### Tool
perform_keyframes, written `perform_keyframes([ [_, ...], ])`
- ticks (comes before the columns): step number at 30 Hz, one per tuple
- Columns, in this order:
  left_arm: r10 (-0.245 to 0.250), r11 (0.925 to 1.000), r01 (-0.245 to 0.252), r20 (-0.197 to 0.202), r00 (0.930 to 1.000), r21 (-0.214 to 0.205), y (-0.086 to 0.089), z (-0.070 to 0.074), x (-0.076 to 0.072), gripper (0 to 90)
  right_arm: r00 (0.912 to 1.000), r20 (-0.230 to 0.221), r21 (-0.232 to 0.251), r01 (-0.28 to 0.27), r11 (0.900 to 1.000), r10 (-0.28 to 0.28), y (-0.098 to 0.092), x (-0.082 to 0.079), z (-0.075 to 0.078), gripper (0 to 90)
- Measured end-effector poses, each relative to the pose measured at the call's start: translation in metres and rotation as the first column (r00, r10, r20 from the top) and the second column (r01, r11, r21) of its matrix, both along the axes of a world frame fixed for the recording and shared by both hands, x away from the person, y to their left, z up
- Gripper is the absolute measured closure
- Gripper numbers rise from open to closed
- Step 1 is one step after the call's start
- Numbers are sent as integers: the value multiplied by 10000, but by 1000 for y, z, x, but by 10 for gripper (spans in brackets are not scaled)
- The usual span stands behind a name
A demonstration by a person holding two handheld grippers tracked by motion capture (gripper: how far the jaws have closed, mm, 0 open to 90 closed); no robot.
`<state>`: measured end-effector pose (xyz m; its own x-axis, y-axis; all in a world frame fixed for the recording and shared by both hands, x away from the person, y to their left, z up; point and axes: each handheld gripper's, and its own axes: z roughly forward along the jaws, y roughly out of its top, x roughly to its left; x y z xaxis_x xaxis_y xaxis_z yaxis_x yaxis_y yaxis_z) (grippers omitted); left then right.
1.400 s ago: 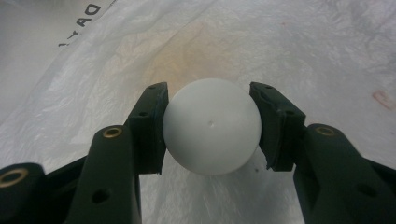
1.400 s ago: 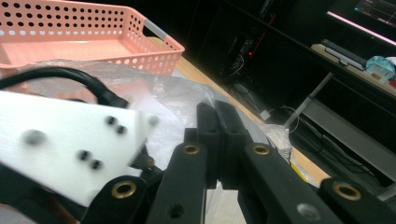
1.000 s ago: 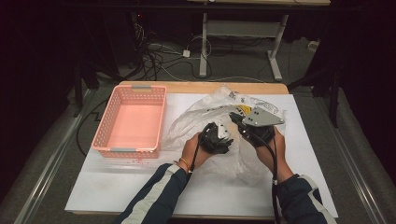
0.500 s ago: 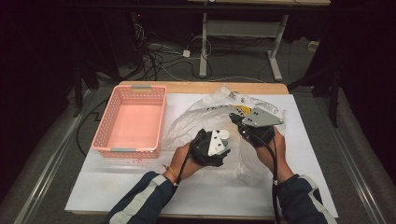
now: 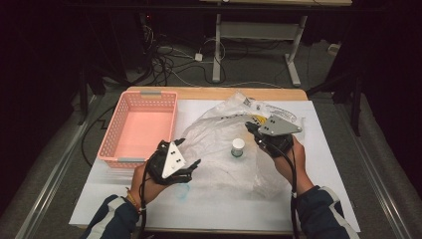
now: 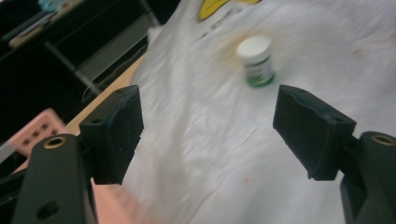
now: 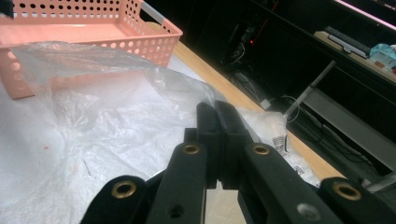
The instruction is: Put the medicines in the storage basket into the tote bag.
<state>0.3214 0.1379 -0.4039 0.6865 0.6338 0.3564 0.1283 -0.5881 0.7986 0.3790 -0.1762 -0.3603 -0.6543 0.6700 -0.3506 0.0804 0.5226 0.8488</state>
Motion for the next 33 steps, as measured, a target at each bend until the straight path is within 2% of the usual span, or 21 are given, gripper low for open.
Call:
perform_keyframes([
  [2, 379, 9992, -384, -389, 9985, -128, 8, -4, 6, 217, 10000, -21, -21, 29, 10000, -29, -1, 0, 0, 900],
  [5, 704, 9975, -706, -792, 9944, -3, 13, -10, 12, 216, 10000, -21, -9, 93, 10000, -93, -6, 0, 1, 900],
  [7, 576, 9983, -587, -1115, 9921, -65, 13, -12, 15, 231, 9999, -57, 45, 143, 9999, -143, -11, 0, 2, 900],
  [10, 461, 9988, -433, -1435, 9886, 227, 9, -15, 18, 310, 9996, -166, 145, 241, 9996, -238, -17, 3, 1, 900],
  [12, 405, 9987, -350, -1553, 9870, 380, 6, -17, 19, 451, 9993, -293, 229, 249, 9994, -242, -19, 4, 0, 900],
  [16, 249, 9991, -184, -1729, 9846, 392, 1, -19, 23, 620, 9985, -498, 233, 246, 9994, -234, -21, 8, -4, 900],
  [18, -57, 9998, 89, -1826, 9832, 169, 0, -20, 25, 749, 9982, -544, 232, 265, 9994, -252, -21, 10, -6, 900],
  [19, -256, 9997, 252, -1989, 9797, -44, 0, -21, 26, 801, 9980, -575, 227, 265, 9994, -251, -21, 10, -6, 900],
  [20, -347, 9994, 347, -1998, 9792, -33, -2, -21, 26, 834, 9978, -617, 234, 262, 9994, -248, -21, 11, -6, 886],
  [22, -582, 9982, 597, -2009, 9779, 12, -4, -22, 26, 858, 9975, -655, 217, 299, 9993, -284, -20, 11, -7, 791],
  [25, -752, 9970, 771, -1936, 9782, 24, -6, -21, 24, 859, 9975, -641, 137, 295, 9995, -286, -19, 10, -7, 712],
  [27, -804, 9966, 819, -1884, 9788, 4, -6, -21, 23, 860, 9981, -547, 347, 302, 9989, -283, -19, 8, -5, 574],
  [28, -823, 9965, 832, -1877, 9788, -32, -6, -20, 22, 860, 9984, -516, 520, 270, 9983, -243, -19, 6, -2, 536],
  [31, -794, 9968, 786, -1851, 9795, -117, -4, -20, 21, 864, 9996, -283, 967, 114, 9953, -87, -21, -4, 8, 471],
  [33, -778, 9970, 774, -1827, 9801, -91, -4, -21, 21, 864, 10000, -44, 908, -33, 9959, 37, -23, -13, 15, 441],
])
